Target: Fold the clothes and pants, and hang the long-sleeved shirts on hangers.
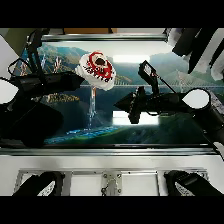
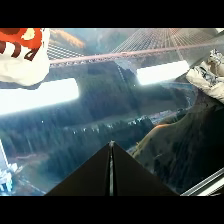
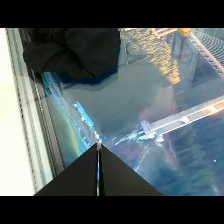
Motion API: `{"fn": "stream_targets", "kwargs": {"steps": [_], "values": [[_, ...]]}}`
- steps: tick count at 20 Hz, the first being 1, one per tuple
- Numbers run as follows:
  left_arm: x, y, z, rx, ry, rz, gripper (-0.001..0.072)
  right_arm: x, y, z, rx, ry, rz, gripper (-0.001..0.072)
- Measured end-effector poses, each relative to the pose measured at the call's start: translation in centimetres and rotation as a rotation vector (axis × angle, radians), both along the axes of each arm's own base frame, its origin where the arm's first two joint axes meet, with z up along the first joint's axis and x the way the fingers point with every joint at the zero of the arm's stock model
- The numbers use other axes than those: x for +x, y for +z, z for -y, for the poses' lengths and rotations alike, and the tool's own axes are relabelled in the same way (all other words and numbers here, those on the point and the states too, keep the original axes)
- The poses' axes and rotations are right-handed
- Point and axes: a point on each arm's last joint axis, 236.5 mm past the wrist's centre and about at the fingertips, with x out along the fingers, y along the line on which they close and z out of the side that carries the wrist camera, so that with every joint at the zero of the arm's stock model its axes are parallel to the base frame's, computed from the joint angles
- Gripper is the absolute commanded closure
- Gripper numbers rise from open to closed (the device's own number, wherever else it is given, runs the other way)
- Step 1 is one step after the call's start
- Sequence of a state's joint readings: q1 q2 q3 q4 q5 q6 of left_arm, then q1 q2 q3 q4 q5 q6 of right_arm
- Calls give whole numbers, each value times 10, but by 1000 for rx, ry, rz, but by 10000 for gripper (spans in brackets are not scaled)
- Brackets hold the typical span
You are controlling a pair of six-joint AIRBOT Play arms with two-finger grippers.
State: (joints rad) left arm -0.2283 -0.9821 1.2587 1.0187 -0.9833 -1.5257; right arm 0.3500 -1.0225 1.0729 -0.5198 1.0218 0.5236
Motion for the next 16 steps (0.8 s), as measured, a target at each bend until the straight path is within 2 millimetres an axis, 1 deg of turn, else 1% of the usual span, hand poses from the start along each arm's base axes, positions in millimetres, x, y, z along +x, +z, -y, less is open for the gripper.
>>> {"fn": "stream_targets", "kwargs": {"steps": [5,9,10,11,12,13,14,15,16], "values": [[4,-8,1,4,0,-19,687,0,-2,0,0,0,-7,694],[12,-25,3,14,0,-61,686,1,-2,-1,1,0,-7,693],[14,-30,3,17,-1,-73,487,1,-2,-1,1,0,-8,693],[17,-35,1,30,1,-85,3,1,-2,-1,1,0,-7,693],[21,-38,-5,55,8,-90,11,1,-2,-1,1,0,-8,693],[26,-41,-17,102,23,-96,11,1,-2,-1,1,0,-8,694],[30,-46,-34,160,46,-103,11,1,-2,-1,1,0,-8,693],[35,-53,-57,234,82,-121,11,1,-2,-1,1,0,-8,693],[38,-62,-86,313,138,-153,11,1,-2,-1,2,0,-8,693]]}}
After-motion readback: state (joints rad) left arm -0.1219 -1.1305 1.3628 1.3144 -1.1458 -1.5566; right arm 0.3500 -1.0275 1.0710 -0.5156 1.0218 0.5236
